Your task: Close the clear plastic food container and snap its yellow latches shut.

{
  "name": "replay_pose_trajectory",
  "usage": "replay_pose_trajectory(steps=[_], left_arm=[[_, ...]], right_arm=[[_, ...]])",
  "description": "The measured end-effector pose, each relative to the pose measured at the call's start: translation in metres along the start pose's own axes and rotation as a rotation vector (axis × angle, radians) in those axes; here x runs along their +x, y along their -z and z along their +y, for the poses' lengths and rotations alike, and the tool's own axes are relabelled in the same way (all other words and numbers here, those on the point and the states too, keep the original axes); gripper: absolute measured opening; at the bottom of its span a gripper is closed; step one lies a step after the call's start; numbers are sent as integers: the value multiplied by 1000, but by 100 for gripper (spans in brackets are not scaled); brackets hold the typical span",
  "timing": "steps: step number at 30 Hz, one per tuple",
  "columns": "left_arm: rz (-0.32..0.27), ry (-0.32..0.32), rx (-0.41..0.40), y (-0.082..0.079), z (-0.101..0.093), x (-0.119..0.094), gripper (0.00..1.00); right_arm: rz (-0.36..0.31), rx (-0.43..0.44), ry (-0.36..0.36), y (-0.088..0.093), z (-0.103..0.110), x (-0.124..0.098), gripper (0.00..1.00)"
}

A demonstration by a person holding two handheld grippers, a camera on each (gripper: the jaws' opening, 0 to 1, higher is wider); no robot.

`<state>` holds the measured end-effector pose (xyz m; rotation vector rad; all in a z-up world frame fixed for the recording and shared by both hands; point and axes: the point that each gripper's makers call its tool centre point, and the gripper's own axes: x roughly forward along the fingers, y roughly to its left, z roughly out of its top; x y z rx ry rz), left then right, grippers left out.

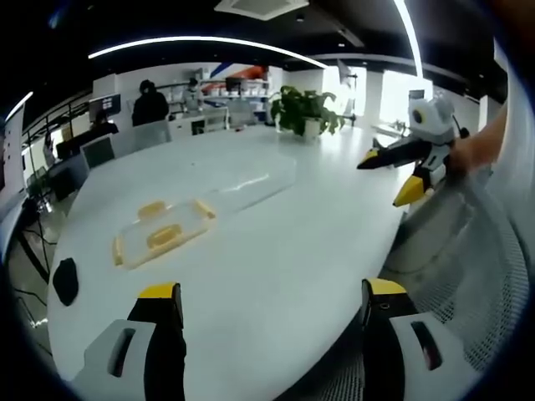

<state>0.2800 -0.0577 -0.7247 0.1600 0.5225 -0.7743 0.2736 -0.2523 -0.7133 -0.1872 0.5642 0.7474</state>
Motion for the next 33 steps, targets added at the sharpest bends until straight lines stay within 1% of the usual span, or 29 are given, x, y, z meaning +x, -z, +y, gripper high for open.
replay_pose_trajectory(steps=[6,12,18,20,25,28,31,33], left_arm=[[-7,14,4,-2,-3,0,86],[-6,12,7,-2,-3,0,87],[-3,6,7,-1,-2,0,86],[-6,9,-4,-2,-2,0,86],[-2,20,10,-1,-4,0,85],[-8,17,1,-3,-3,0,85],[-27,13,-9,-7,-2,-2,85],[-24,14,-14,-6,-2,-1,85]], right_arm=[[14,-9,-3,2,2,2,80],[26,-15,-6,4,2,3,79],[29,-31,-13,4,4,3,79],[25,-31,-10,4,3,3,79],[22,-25,0,2,1,2,79],[24,-28,3,2,1,3,79],[29,-32,6,3,0,3,78],[30,-29,10,4,-2,2,78]])
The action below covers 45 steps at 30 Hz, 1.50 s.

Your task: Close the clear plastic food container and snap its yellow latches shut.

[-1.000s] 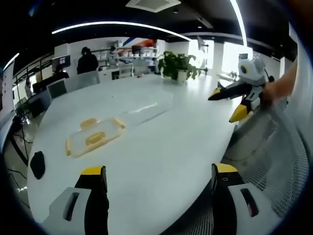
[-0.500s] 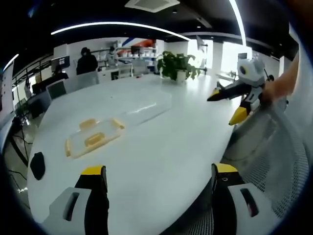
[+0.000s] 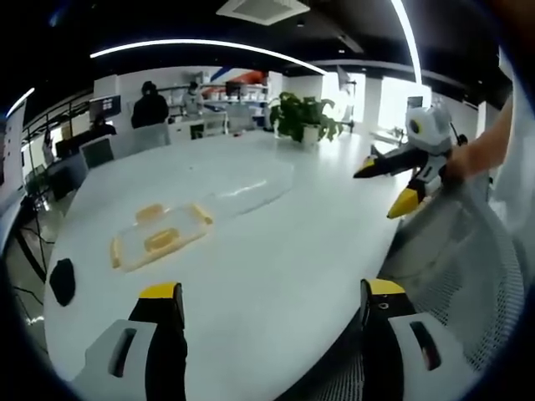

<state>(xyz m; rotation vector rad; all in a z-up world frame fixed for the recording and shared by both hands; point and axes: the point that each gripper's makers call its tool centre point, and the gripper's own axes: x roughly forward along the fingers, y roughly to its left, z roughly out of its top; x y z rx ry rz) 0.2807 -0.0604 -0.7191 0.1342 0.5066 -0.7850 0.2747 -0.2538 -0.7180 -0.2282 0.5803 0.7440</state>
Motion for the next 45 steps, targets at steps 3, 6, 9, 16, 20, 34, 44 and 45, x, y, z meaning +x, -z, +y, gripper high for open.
replay_pose_trajectory(steps=[3,6,9,16,20,34,44,45], left_arm=[[10,1,4,2,-1,0,85],[5,-17,-4,1,2,-2,84],[-4,-19,-20,0,5,-2,83],[0,-17,-24,0,5,-2,84],[18,7,-8,2,1,0,84],[37,33,19,1,-2,0,83],[59,23,23,3,4,0,81],[55,15,21,2,6,0,80]], right_arm=[[-11,10,0,-1,0,-1,79],[-11,11,-5,-2,1,-1,78],[-5,6,-15,-3,4,0,78],[1,-5,-16,-3,3,1,77],[6,2,-9,-4,-1,1,77],[-2,-6,-11,-9,-3,1,76],[5,-26,-30,-15,-4,9,75],[5,-29,-35,-15,-3,10,76]])
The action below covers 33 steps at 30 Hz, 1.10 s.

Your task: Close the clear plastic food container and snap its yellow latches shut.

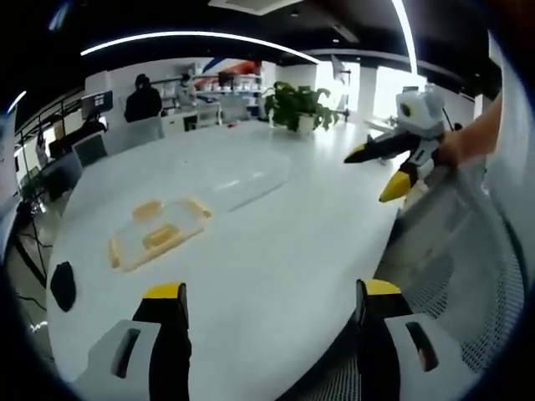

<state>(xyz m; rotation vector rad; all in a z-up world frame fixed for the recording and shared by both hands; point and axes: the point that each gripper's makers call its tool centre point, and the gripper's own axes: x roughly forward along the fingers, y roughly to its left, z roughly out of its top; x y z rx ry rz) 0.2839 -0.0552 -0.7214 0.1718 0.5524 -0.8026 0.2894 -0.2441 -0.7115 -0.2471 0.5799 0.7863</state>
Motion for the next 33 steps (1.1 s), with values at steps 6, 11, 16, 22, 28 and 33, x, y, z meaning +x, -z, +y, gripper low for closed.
replay_pose_trajectory(steps=[6,11,16,22,28,33], left_arm=[[11,-15,-2,5,6,-2,79],[13,-28,-9,7,13,-4,79],[15,-44,-44,11,18,-4,78],[21,-37,-22,11,16,-2,74],[28,-45,-11,10,18,-2,75],[37,-52,-5,11,21,-2,75]], right_arm=[[3,1,-24,-2,1,8,74],[-4,-8,-39,-8,0,12,74],[-8,-17,-50,-13,-1,17,73],[-11,-23,-69,-19,-1,22,73],[-16,-34,-86,-24,0,26,73],[-18,-17,-100,-30,-1,32,73]])
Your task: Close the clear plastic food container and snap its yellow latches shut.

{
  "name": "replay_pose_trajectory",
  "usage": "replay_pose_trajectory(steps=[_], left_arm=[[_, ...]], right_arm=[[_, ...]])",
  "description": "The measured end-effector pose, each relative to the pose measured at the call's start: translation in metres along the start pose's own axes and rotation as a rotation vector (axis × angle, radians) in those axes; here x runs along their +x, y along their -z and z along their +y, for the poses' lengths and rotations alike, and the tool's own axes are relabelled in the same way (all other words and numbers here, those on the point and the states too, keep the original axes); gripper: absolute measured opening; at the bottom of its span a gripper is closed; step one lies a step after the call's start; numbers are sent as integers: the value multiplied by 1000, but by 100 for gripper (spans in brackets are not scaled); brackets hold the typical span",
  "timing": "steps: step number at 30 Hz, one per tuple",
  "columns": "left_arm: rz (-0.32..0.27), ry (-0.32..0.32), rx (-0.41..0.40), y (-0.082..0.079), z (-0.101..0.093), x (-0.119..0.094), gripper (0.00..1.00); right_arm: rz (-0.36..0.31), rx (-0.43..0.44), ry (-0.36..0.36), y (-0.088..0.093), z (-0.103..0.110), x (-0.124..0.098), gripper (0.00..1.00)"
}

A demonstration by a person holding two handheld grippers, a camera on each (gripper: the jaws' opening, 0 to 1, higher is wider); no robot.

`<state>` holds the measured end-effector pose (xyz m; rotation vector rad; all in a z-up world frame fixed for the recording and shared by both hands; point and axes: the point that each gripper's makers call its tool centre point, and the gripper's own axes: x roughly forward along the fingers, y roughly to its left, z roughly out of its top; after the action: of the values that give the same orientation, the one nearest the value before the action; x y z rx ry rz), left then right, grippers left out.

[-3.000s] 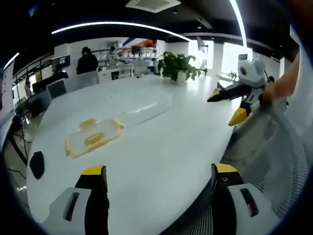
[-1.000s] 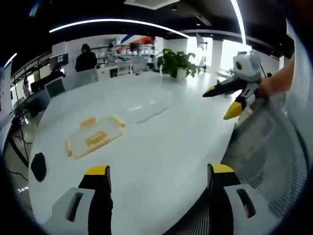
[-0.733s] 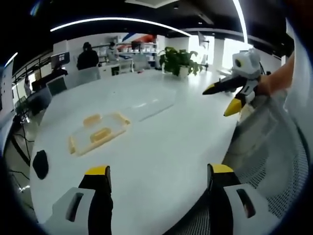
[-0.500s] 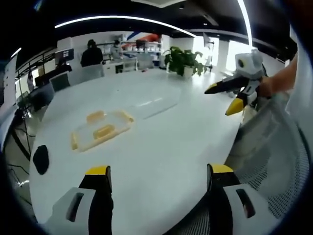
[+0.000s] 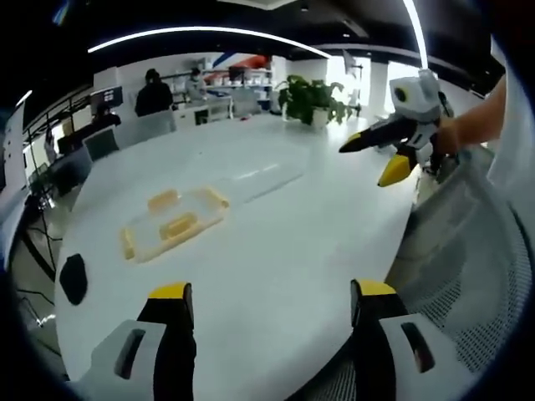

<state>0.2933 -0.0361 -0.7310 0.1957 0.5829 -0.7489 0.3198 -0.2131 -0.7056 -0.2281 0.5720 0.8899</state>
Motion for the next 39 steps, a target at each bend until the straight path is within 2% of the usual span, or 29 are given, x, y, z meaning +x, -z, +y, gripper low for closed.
replay_pose_trajectory(steps=[2,7,13,17,39], left_arm=[[9,1,-1,2,0,1,75],[29,6,40,1,0,0,75],[34,19,42,-1,1,-1,75],[39,20,44,-3,2,1,75],[59,10,73,-13,36,12,75]], right_arm=[[4,-37,-4,-2,1,3,71],[-18,-26,-19,-12,0,12,71],[7,-67,-52,-11,6,21,70],[9,-59,-64,-10,8,25,70],[55,-120,-96,-16,-4,49,67]])
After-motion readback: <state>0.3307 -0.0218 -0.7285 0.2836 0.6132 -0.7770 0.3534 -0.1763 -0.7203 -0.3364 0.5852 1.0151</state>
